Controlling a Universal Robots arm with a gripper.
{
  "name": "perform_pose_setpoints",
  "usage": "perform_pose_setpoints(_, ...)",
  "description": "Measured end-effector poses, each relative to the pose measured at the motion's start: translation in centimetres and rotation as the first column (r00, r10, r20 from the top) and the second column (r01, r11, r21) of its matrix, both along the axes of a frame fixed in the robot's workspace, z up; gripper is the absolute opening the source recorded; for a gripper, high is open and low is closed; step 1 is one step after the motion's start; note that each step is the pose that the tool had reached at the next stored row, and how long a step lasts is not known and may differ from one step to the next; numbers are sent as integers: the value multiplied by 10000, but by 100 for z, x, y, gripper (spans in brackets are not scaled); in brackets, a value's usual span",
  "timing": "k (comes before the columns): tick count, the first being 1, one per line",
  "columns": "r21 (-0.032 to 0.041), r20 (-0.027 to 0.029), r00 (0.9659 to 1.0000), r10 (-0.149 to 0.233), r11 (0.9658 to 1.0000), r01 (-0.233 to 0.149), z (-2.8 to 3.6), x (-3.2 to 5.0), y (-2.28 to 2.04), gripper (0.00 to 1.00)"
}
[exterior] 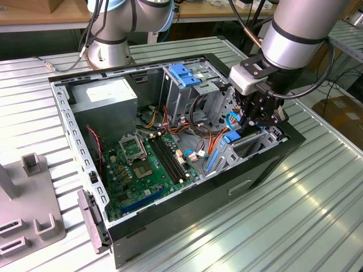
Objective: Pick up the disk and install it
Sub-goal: 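Insert the second disk wire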
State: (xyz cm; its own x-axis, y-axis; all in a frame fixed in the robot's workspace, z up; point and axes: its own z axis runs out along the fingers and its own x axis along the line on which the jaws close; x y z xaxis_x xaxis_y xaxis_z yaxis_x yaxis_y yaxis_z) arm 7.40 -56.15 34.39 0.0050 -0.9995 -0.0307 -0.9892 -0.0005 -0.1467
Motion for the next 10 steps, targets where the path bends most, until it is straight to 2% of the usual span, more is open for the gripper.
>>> perform_pose_setpoints(10,-12,-4,10000,-7,10000,7,19,12,-3,16)
